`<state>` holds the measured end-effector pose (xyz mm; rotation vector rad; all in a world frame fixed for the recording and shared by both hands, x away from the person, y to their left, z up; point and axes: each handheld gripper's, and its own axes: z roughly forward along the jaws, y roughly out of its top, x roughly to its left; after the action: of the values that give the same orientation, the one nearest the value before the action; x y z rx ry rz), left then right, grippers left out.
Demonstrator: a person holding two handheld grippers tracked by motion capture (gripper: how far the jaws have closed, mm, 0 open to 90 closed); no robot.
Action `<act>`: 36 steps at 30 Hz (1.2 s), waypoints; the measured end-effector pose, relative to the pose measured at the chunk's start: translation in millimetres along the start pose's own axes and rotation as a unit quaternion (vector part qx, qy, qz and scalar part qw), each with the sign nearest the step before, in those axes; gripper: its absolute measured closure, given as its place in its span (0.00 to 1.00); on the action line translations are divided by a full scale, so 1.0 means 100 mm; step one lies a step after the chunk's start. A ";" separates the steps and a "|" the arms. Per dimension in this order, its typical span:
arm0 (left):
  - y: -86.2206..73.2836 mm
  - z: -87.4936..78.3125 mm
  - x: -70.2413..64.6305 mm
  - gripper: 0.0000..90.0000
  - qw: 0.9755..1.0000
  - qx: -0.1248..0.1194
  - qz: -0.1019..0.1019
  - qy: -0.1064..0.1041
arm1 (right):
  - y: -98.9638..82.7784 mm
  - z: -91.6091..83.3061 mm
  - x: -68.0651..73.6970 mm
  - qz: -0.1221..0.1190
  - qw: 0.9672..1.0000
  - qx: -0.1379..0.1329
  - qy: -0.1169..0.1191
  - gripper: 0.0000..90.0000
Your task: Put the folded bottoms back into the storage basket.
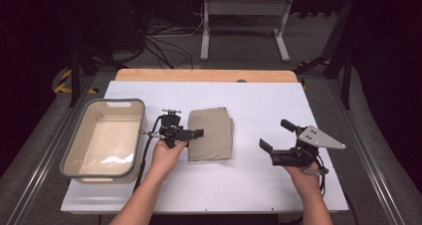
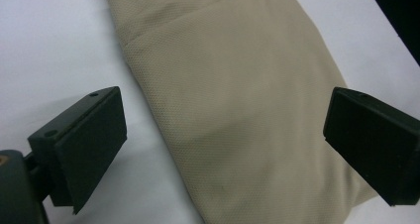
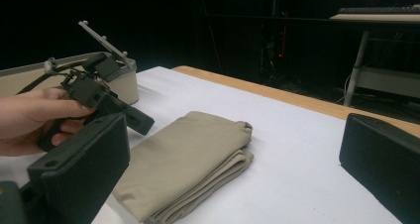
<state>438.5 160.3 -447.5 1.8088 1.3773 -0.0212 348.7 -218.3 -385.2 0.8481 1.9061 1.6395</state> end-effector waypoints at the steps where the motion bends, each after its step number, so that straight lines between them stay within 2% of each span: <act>1: 0.00 0.00 0.00 0.04 1.000 0.000 0.000 0.000 | 0.00 0.00 0.00 0.000 1.000 0.000 0.000 0.00; 5: 0.00 0.08 0.03 0.04 1.000 0.012 -0.009 0.006 | 0.00 0.00 0.00 -0.002 1.000 -0.001 0.001 0.00; 7: 0.00 0.10 0.04 0.02 1.000 0.009 -0.007 0.002 | 0.00 0.00 0.00 -0.002 1.000 0.000 0.001 0.00; 13: 0.02 0.12 0.02 0.02 1.000 0.011 -0.004 0.016 | 0.01 -0.01 -0.01 -0.001 1.000 -0.005 0.001 0.00; 19: 0.03 0.18 -0.05 0.00 1.000 0.014 0.003 0.018 | 0.01 0.00 0.01 -0.001 1.000 -0.003 0.002 0.00; 23: 0.04 0.25 -0.12 0.00 0.999 0.018 0.019 0.025 | 0.01 0.01 0.02 -0.001 1.000 -0.002 0.004 0.00; 25: 0.04 0.26 -0.13 0.00 0.999 0.019 0.020 0.027 | 0.01 0.01 0.02 -0.001 1.000 -0.001 0.004 0.00; 28: 0.05 0.30 -0.19 0.00 0.998 0.022 0.033 0.042 | 0.01 0.01 0.02 -0.003 1.000 -0.001 0.005 0.00; 32: 0.05 0.34 -0.23 0.00 0.998 0.026 0.044 0.043 | 0.02 0.01 0.03 -0.003 1.000 -0.002 0.005 0.00; 34: 0.08 0.38 -0.26 0.00 0.996 0.037 0.062 0.047 | 0.02 0.02 0.03 -0.002 1.000 -0.002 0.006 0.00; 36: 0.09 0.39 -0.27 0.00 0.996 0.040 0.065 0.048 | 0.02 0.02 0.03 -0.001 1.000 -0.003 0.006 0.00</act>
<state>452.3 114.8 -454.6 1.9847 1.3395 0.0821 348.2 -215.2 -383.7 0.8353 1.9091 1.6503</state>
